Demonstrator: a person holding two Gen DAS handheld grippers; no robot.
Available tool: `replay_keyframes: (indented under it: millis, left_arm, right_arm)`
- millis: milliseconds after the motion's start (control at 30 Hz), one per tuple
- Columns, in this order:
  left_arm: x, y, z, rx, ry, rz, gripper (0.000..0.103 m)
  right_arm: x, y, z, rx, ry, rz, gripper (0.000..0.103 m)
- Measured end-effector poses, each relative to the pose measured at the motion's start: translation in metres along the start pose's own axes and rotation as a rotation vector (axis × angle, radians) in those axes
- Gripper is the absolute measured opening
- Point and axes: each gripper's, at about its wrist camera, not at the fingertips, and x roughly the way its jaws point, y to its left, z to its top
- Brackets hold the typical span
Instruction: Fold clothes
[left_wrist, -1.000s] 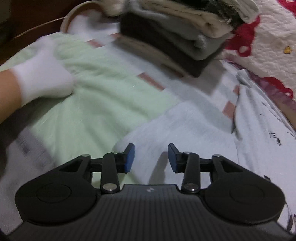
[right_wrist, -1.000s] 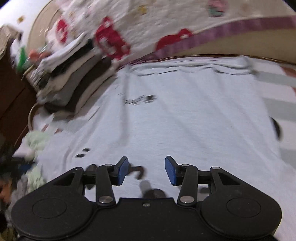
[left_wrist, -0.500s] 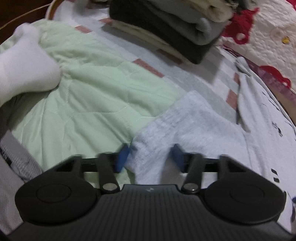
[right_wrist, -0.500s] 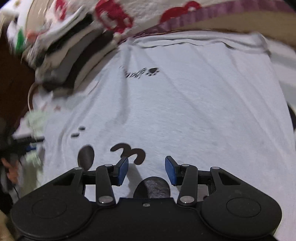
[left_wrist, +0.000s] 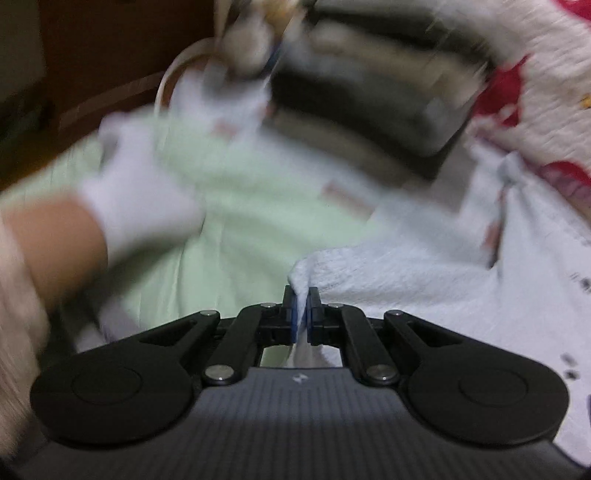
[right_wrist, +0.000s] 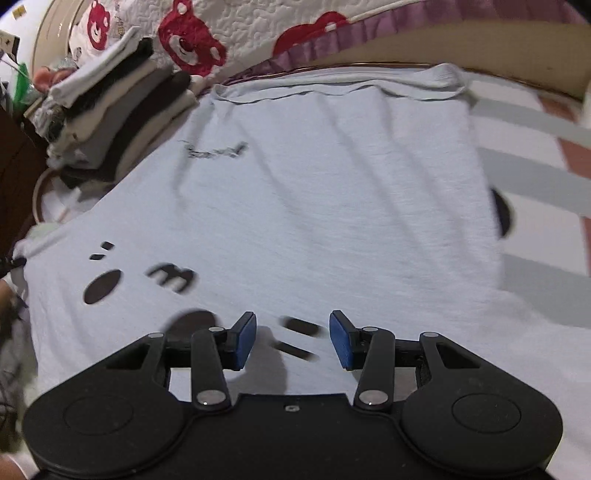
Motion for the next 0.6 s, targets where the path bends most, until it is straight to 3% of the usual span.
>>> replay_keyframes:
  millis: [133,200,333,467,533,600]
  left_arm:
    - [0.007,-0.016,-0.002,0.079,0.003,0.085,0.005]
    - [0.0,-0.026,0.002,0.118,-0.021,0.162,0.009]
    - [-0.032,-0.029,0.02,0.078,-0.077,0.204,0.01]
    - [-0.054,-0.068,0.035,0.089,-0.101,0.029,0.016]
    - [-0.064,-0.088,0.042,0.095,-0.112,-0.062,0.022]
    - [-0.062,-0.126,0.043,0.161,-0.12,-0.174,0.027]
  right_arm:
    - [-0.013,-0.028,-0.004,0.017,-0.039,-0.074,0.049]
    - [-0.015,-0.038,-0.002,-0.012,-0.053,-0.123,0.049]
    - [-0.021,-0.056,0.019,-0.093,-0.14,-0.208,0.049]
    - [-0.029,-0.066,0.046,-0.22,-0.236,-0.273,0.05]
    - [-0.03,-0.067,0.064,-0.25,-0.262,-0.262,0.061]
    - [-0.031,-0.068,0.083,-0.259,-0.282,-0.234,0.063]
